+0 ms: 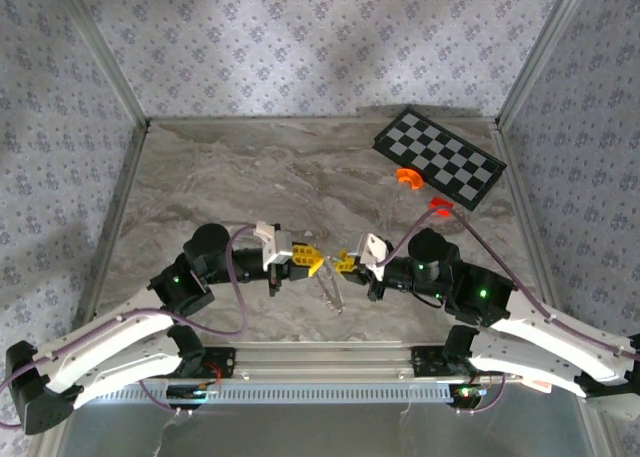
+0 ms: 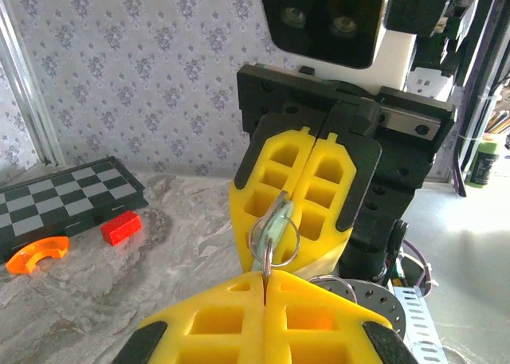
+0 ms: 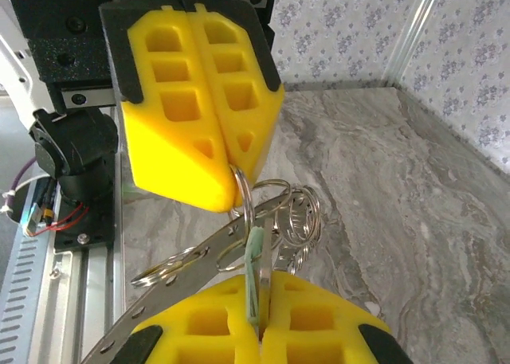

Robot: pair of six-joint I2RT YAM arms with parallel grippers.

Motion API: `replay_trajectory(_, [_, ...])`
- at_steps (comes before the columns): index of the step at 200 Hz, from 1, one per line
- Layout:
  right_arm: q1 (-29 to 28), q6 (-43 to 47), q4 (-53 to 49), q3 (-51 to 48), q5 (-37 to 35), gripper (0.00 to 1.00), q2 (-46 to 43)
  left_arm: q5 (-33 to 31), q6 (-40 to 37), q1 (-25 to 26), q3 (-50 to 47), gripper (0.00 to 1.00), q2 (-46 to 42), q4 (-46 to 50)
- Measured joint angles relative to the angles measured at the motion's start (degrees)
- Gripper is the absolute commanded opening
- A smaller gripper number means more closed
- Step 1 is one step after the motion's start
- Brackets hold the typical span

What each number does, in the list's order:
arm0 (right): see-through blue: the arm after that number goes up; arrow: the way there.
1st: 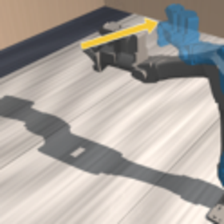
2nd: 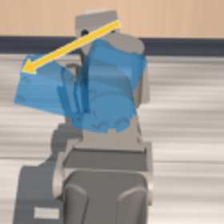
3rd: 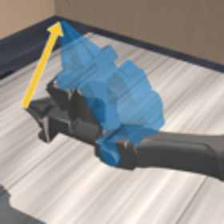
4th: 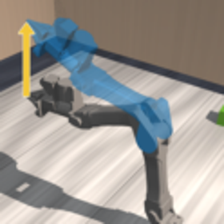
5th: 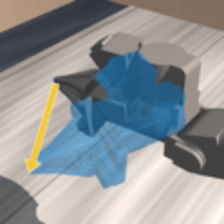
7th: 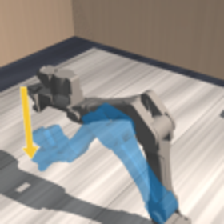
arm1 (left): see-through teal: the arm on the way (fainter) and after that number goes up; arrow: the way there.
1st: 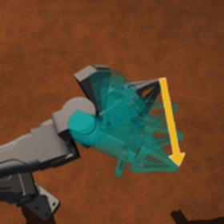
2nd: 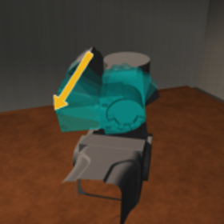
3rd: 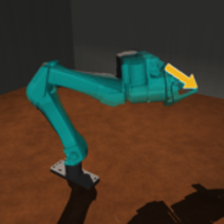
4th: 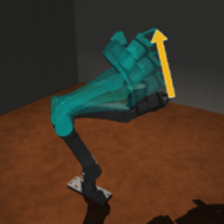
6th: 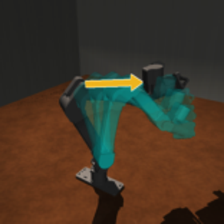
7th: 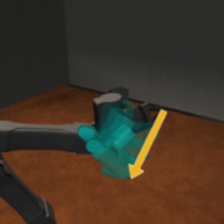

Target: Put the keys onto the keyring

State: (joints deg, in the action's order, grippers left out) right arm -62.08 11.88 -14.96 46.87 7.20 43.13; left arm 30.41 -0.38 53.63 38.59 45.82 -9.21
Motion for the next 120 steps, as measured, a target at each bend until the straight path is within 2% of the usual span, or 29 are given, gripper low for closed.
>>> replay_trajectory(120, [-4.1, 3.1, -1.2, 2.3, -7.3, 0.00, 2.3, -0.4, 0.4, 0.0, -1.0, 0.00, -0.8, -1.5])
